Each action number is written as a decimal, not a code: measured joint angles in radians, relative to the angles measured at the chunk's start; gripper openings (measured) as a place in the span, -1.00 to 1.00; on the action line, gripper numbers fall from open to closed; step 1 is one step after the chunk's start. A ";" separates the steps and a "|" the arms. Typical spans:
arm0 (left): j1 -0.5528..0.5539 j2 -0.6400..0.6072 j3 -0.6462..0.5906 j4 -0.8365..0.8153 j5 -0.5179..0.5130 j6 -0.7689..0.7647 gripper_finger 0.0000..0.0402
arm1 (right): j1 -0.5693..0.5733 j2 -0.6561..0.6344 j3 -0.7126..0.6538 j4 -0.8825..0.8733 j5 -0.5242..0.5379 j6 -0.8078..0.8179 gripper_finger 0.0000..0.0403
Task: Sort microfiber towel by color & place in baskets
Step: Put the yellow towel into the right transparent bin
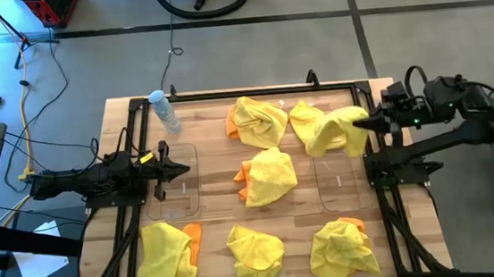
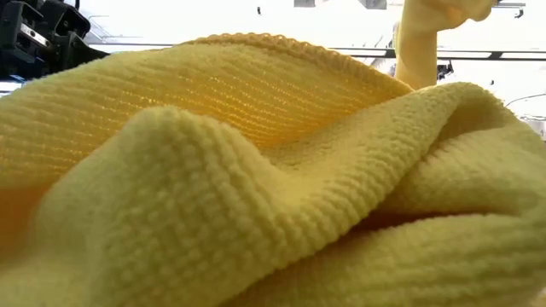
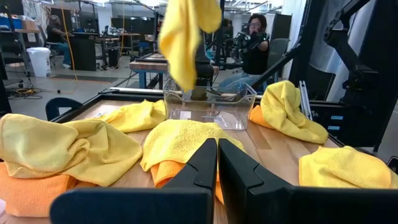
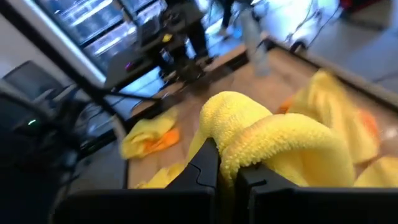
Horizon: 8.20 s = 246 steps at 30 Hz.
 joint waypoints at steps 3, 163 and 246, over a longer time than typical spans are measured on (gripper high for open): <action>0.000 0.000 0.000 0.000 0.000 0.000 -0.98 | 0.019 -0.001 0.000 -0.089 -0.013 0.080 -1.00; -0.106 2.011 1.470 -0.572 -0.232 0.047 -0.95 | 0.141 0.338 -0.294 -0.150 0.276 0.520 -0.29; -0.076 1.579 1.470 -0.550 -0.193 -0.076 -0.29 | 0.326 0.315 0.081 -0.515 0.214 0.469 -1.00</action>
